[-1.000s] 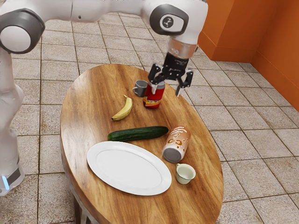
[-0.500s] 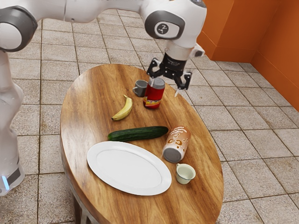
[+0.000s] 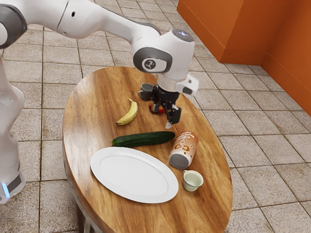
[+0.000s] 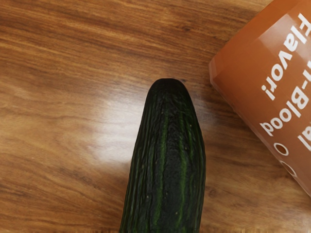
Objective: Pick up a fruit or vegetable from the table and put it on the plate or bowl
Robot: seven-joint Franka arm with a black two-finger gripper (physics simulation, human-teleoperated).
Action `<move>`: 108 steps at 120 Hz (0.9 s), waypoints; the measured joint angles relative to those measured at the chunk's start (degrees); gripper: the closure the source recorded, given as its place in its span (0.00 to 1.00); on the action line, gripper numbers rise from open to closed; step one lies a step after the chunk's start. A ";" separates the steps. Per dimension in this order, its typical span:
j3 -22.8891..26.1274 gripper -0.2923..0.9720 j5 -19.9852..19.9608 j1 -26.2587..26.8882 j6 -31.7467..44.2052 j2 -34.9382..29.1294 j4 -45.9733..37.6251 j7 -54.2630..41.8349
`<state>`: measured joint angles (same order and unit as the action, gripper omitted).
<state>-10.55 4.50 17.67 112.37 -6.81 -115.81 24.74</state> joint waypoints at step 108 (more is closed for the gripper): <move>3.62 0.23 -8.54 -5.14 13.90 -6.47 -17.75 -19.17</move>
<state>-6.93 -4.04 12.53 126.27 -13.28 -133.56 5.58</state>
